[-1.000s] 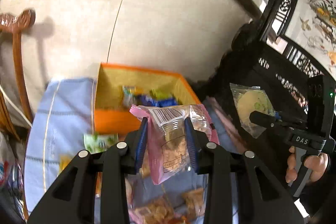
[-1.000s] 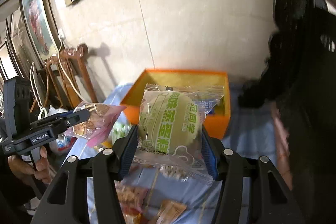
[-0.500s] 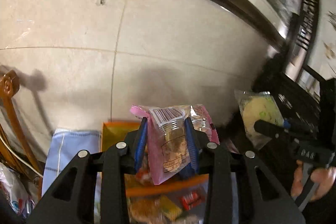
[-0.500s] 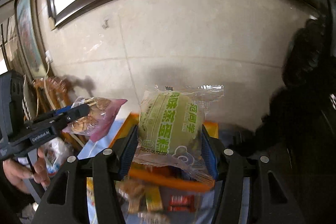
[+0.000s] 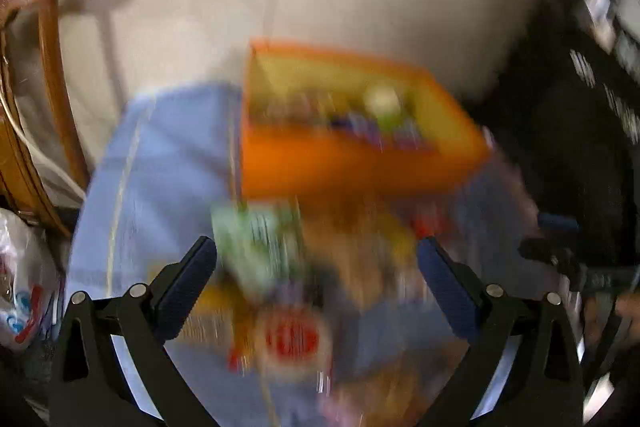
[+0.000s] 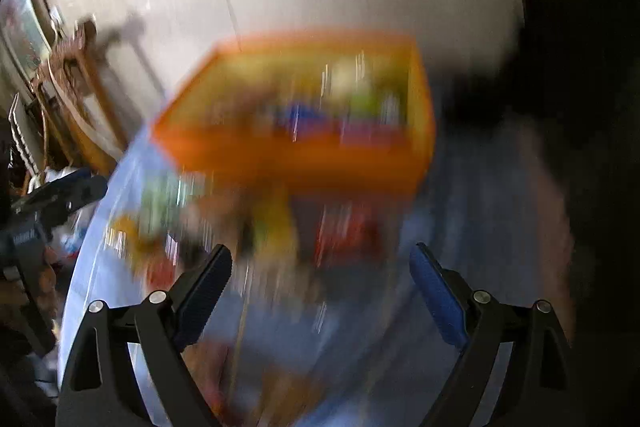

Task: Organize snacks
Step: 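Grasp the brown bread pack with the right tool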

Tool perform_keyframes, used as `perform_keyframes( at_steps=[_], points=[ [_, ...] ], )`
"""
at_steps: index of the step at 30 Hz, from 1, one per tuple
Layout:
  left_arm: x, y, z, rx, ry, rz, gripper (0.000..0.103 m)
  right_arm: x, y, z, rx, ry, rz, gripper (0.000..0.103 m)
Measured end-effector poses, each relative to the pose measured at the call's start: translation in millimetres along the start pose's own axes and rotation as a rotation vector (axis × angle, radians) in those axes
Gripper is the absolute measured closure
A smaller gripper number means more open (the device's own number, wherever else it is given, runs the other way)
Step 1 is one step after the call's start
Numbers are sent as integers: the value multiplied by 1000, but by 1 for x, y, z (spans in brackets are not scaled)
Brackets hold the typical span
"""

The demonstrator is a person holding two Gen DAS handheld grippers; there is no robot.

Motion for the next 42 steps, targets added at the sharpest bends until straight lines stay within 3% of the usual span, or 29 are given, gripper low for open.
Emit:
perform_keyframes(
  at_steps=[4, 8, 14, 19, 26, 30, 31, 32, 33, 34, 42],
  points=[
    [-70, 6, 44, -17, -130, -32, 5, -77, -16, -1, -42, 5, -98, 12],
    [-94, 4, 65, 1, -140, -32, 5, -105, -15, -4, -57, -2, -103, 12],
    [-106, 3, 80, 1, -145, -30, 5, -114, -8, -5, -82, 15, -74, 12],
    [-97, -13, 90, 7, -65, -48, 5, -119, -25, -6, -96, 4, -76, 12],
    [-122, -69, 95, 88, -59, -186, 4, -131, -58, -14, -156, 89, -84, 12],
    [-138, -73, 88, 106, -88, -219, 4, -139, -71, -7, -156, 98, -108, 14],
    [-140, -70, 84, 118, -98, -211, 5, -139, -70, -5, -144, 86, -110, 18],
    [-142, -68, 83, 123, -112, -208, 15, -137, -68, -3, -146, 76, -103, 23],
    [-143, -62, 81, 107, -119, -181, 23, -133, -65, 1, -150, 59, -94, 39],
    [-144, -58, 80, 100, -123, -172, 29, -130, -64, 7, -136, 30, -98, 47],
    [-148, -42, 69, 82, -85, -156, 36, -128, -56, 14, -78, -1, -97, 54]
  ],
)
Point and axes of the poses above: each gripper's, at about its wrist camera, not at the fingertips, and y roughly against the way its jaws point, z to its right, x to its top, the point moved 7 cm from there along -y, roughly the way its jaws point, and after that the axes turned 14 degrees about -y, right-handed, at the moved point
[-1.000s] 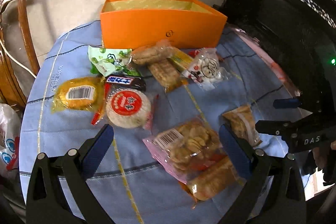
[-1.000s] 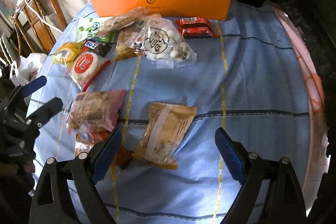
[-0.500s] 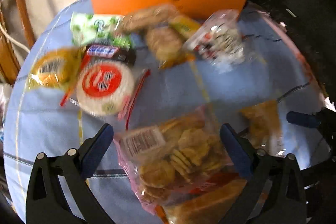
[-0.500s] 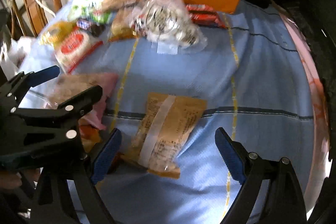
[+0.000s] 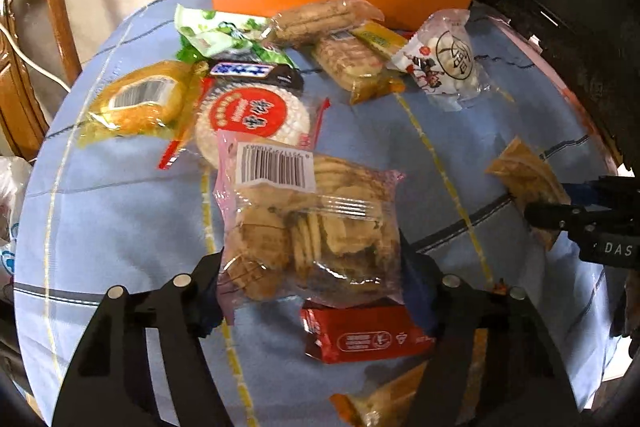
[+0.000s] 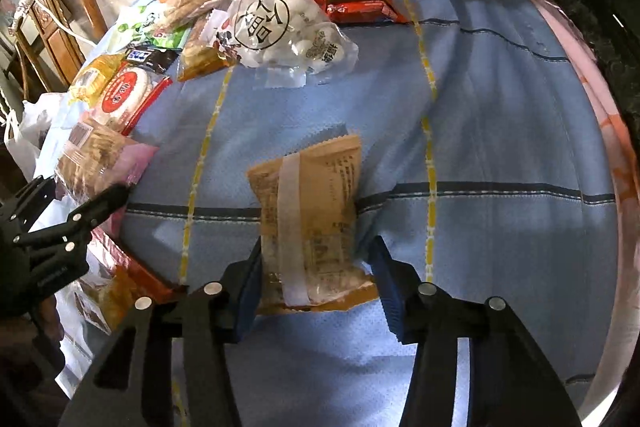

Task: Organize snacks
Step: 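Grasp the brown bread pack with the right tool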

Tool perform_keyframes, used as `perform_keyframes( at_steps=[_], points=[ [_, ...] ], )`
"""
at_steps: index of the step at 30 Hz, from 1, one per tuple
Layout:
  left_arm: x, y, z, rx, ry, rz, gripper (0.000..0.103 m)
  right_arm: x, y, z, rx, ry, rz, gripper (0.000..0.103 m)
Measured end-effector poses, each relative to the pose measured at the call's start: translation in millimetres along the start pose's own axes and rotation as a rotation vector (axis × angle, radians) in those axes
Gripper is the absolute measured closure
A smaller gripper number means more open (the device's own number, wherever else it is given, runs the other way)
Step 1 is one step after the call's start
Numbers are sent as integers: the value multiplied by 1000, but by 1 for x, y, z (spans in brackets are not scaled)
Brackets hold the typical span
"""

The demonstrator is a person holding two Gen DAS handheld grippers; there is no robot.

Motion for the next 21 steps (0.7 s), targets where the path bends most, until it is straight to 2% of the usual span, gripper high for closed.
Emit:
perform_keyframes(
  at_steps=[5, 6, 8, 9, 11, 13, 14, 15, 16, 18, 21],
  points=[
    [8, 33, -10, -24, 39, 83, 36, 3, 25, -5, 46, 10, 57, 56],
    [8, 37, -14, -29, 45, 96, 36, 2, 31, -5, 55, 14, 66, 66],
    [10, 49, -18, -35, 57, 116, 36, 6, 41, -7, 62, 20, 86, 67],
    [12, 52, -20, -37, 60, 122, 36, 9, 41, -8, 60, 25, 88, 71],
    [13, 57, -23, -38, 68, 125, 36, 11, 40, -9, 39, 43, 88, 71],
    [11, 58, -27, -44, 84, 113, 36, 6, 29, -12, 43, 48, 35, 71],
    [9, 57, -28, -48, 93, 102, 36, 4, 26, -15, 52, 58, 26, 69],
    [7, 56, -30, -53, 98, 97, 36, 3, 25, -19, 59, 77, 37, 57],
    [4, 56, -29, -53, 101, 96, 36, 3, 25, -23, 37, 114, 62, 37],
    [-1, 57, -29, -49, 97, 93, 36, 4, 20, -22, -37, 144, 85, 20],
    [-5, 58, -29, -45, 97, 90, 36, -3, -7, -10, -105, 99, 8, 19]
  ],
)
Point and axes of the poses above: each gripper's, at about its wrist camera, not at the fingertips, and y roughly against the way its jaws point, z to its right, x to its top, the point moved 7 cm from there along -y, roughly the way its jaws point, and after that the axes turned 14 degrees about -y, right-handed, at the moved point
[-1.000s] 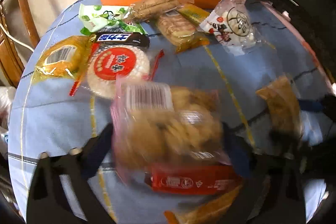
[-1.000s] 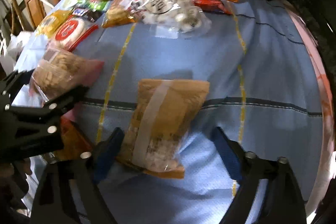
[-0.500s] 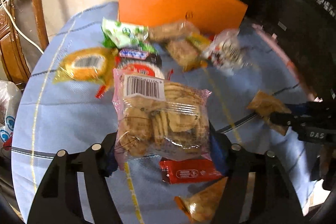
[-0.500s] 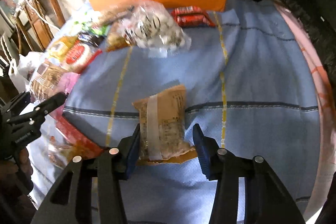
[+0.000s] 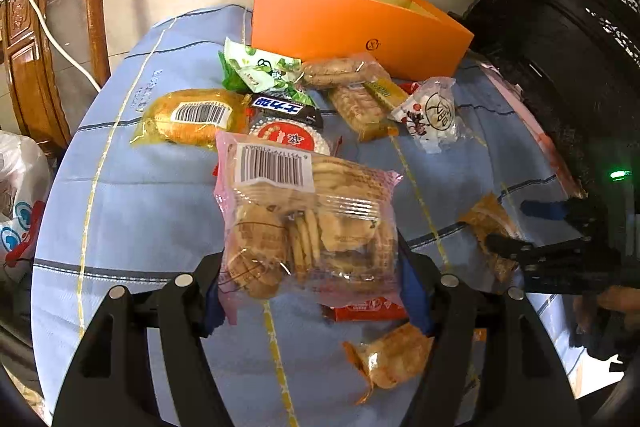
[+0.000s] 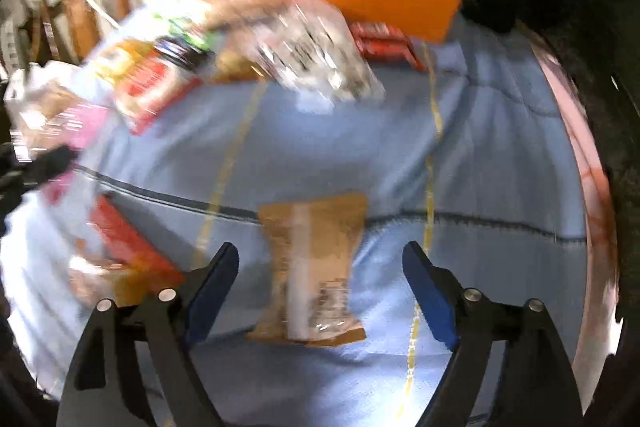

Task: Organize snacks
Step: 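Grasp the brown bread pack with the right tool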

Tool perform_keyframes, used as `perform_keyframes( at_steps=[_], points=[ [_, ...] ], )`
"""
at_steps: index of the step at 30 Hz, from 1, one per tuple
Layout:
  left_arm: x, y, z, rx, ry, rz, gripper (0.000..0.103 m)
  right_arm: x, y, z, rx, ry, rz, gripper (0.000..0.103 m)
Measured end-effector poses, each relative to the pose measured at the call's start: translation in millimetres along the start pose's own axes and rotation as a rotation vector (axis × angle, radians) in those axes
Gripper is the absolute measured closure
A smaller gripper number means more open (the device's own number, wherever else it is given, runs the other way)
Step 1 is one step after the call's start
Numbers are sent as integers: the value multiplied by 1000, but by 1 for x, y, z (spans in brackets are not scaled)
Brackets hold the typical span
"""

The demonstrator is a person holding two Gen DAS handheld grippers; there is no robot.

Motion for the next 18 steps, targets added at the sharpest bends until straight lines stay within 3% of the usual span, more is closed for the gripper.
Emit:
perform_keyframes(
  at_steps=[1, 2, 5, 6, 7, 12, 18],
  points=[
    [-1, 1, 0, 0, 1, -1, 36, -6, -10, 2, 11, -26, -45, 15],
    [-1, 1, -1, 0, 1, -2, 36, -5, -9, 5, 49, -71, -24, 13],
    [-3, 5, -4, 0, 3, -2, 36, -6, -8, 4, 29, -51, -28, 17],
    [-4, 5, -4, 0, 7, -4, 36, -6, -5, 4, 27, -50, -21, 31],
    [-4, 6, -5, 0, 14, -7, 36, -2, 1, 4, 22, -30, 0, 65],
    [-4, 11, -11, -5, 38, 0, 36, -2, 15, 0, 21, 17, 13, 71],
    [9, 25, -12, -22, 45, 51, 36, 7, 75, -11, 102, 20, 123, 71]
  ],
)
Point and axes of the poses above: each gripper's, at about its wrist camera, not at the fingertips, and y roughly against the way its jaws point, z to its right, x to its top, the point moved 7 cm from there along -y, roughly the way its jaws point, and after that the axes turned 14 degrees about -y, right-handed, at the moved point
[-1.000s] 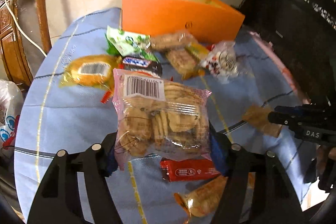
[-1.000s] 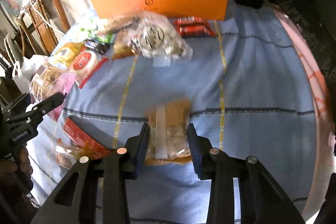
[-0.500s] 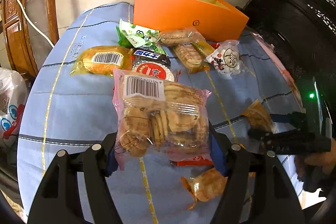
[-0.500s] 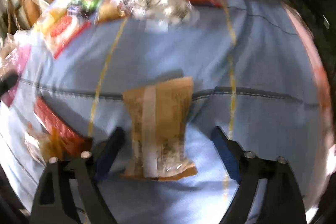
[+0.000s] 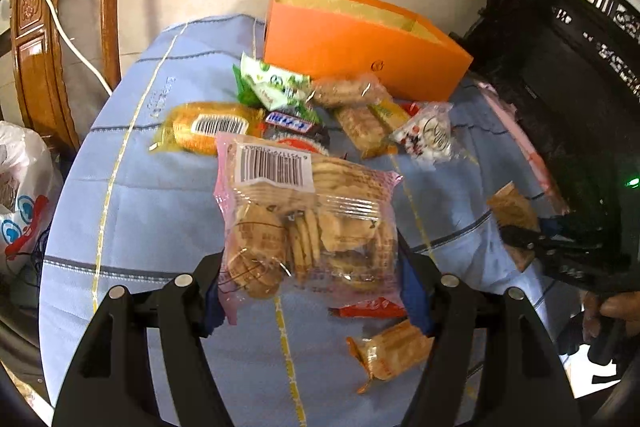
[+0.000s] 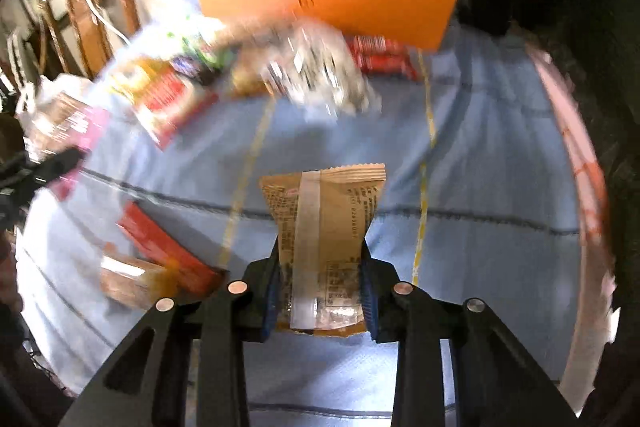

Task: Organize snacks

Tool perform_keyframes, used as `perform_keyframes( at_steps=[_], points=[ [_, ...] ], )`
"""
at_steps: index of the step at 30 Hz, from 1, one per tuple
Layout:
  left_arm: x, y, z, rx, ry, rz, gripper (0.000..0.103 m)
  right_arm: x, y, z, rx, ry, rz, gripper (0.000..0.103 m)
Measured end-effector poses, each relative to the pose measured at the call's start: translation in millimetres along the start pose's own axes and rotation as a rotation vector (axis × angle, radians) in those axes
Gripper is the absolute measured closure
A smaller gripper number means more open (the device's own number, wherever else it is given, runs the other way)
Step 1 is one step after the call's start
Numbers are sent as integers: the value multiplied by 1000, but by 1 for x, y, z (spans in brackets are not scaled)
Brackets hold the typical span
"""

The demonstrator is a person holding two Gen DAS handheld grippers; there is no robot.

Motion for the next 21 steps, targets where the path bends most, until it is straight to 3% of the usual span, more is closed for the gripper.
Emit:
perform_keyframes(
  at_steps=[7, 14, 21],
  points=[
    [48, 28, -1, -2, -11, 108, 36, 69, 69, -5, 56, 3, 153, 71],
    [142, 59, -6, 10, -26, 231, 36, 155, 127, 0, 73, 4, 288, 71],
    [249, 65, -5, 21, -68, 313, 36, 251, 151, 3, 76, -4, 364, 71]
  ],
)
Point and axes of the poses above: each gripper's, at about its wrist camera, not at the fingertips, and y roughly against the way its jaws point, z to its right, x to its top, the point moved 7 cm from there along -y, roughly the way its jaws point, and after that the axes turned 14 degrees about -y, right-handed, at the moved point
